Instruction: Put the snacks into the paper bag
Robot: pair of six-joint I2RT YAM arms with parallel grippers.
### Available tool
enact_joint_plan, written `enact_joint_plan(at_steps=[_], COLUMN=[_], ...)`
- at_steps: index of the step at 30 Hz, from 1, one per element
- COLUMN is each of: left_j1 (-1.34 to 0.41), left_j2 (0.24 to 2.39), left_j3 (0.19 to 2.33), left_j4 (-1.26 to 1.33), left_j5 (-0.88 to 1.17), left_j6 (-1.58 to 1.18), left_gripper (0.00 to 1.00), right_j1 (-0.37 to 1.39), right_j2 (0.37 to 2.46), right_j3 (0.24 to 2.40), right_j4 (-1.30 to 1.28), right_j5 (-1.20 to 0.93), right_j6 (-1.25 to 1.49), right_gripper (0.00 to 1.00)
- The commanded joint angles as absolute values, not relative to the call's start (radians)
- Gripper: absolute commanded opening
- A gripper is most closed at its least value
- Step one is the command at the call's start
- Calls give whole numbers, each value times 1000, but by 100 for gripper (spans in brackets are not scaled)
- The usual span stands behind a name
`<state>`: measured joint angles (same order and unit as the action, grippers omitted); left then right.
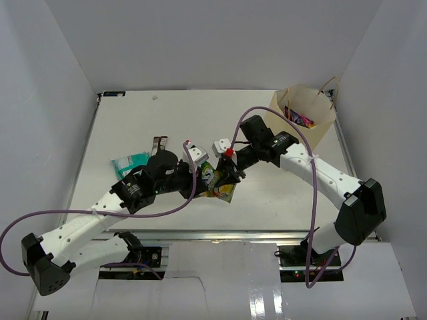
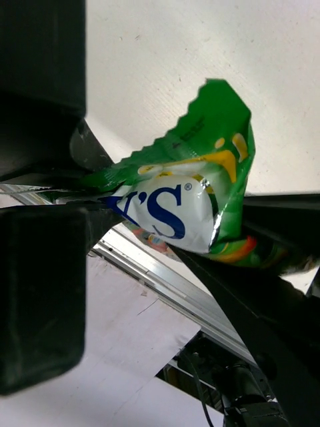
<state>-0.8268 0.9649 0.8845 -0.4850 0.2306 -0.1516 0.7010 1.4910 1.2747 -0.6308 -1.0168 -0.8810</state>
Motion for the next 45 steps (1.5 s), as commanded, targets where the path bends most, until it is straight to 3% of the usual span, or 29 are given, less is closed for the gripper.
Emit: enact_joint_plan(at_steps=[1,3,7,8,10,13,14,16,20,22,27,30,36,45], left_j1=[-825,-825,-825,-827,-825,-827,-825,-825,-827,-825,-825,-825,-825,-825], left_j2=[891,879,851,842,825,775,759,709,623,586,551,548,566,623], left_j3=[893,879,867,865,862,867,871,879,874,859,818,805,801,816], left_j4=[-382,-371,-351,-348,-339,-322,-315,-296,-298,-339,-432,-448,-463,-656], left_j5=[163,146,114,106,89,72,66,36,-121,-202,-316,-316,-328,-523], left_j6=[-178,-195,-235,-254,-270,-293,-298,-308,-347,-400,-492,-514,-518,-630], left_gripper=[13,17,39,49,56,74,75,98,98,98,98,98,98,98], right_j1=[704,704,696,680,655,589,545,497,341,283,100,13,-54,-52], right_j2=[1439,1425,1405,1399,1397,1397,1402,1408,1416,1410,1382,1396,1394,1316], right_j3=[1249,1241,1250,1259,1299,1357,1403,1459,1650,1706,1839,1879,1761,1392], right_j4=[-699,-712,-715,-715,-713,-709,-703,-700,-643,-501,-229,-204,-146,-112], right_j5=[-1022,-1017,-1020,-1032,-1045,-1055,-1064,-1075,-1100,-1098,-821,-583,-258,-316], right_j6=[-911,-917,-901,-893,-876,-839,-818,-796,-677,-482,-174,-134,-216,-362], right_gripper=[30,20,8,8,8,8,8,8,8,8,8,8,8,8])
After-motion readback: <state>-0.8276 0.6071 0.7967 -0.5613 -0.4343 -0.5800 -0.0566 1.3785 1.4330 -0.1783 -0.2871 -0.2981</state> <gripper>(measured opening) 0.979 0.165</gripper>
